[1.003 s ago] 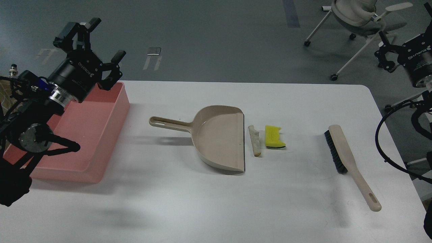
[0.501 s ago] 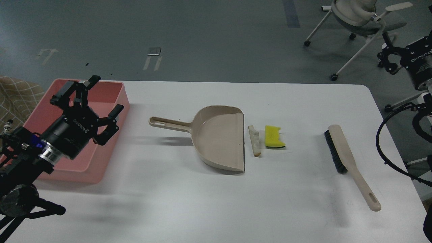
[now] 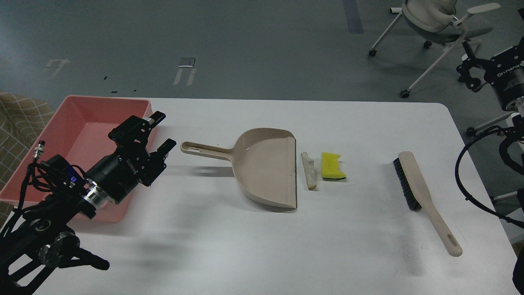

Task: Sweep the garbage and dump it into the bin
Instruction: 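Lower the left gripper past the pink bin toward the dustpan handle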

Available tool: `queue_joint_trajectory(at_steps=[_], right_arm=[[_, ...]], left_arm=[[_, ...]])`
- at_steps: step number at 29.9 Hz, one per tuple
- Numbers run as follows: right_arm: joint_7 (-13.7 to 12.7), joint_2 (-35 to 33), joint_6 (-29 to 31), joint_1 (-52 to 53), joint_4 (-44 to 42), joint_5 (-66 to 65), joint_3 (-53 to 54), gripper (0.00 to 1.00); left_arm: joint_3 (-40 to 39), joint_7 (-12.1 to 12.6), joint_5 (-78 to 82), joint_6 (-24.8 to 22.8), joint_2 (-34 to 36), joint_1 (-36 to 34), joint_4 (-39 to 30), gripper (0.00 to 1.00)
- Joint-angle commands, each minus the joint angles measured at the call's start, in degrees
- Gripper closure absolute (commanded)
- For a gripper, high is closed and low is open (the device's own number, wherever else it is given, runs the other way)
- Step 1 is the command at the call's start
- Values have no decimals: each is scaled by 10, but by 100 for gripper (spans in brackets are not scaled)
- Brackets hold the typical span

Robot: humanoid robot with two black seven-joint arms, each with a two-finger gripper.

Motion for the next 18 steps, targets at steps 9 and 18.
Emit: queue_joint_trajectory(at_steps=[9,18], right_arm=[[0,-1,0,-5,-1,0,2,0],[0,0,0,-8,0,0,3,0]], left_arm=[[103,4,0,27,-7,-42,59,21],[112,-1,1,30,-42,-67,135,21]])
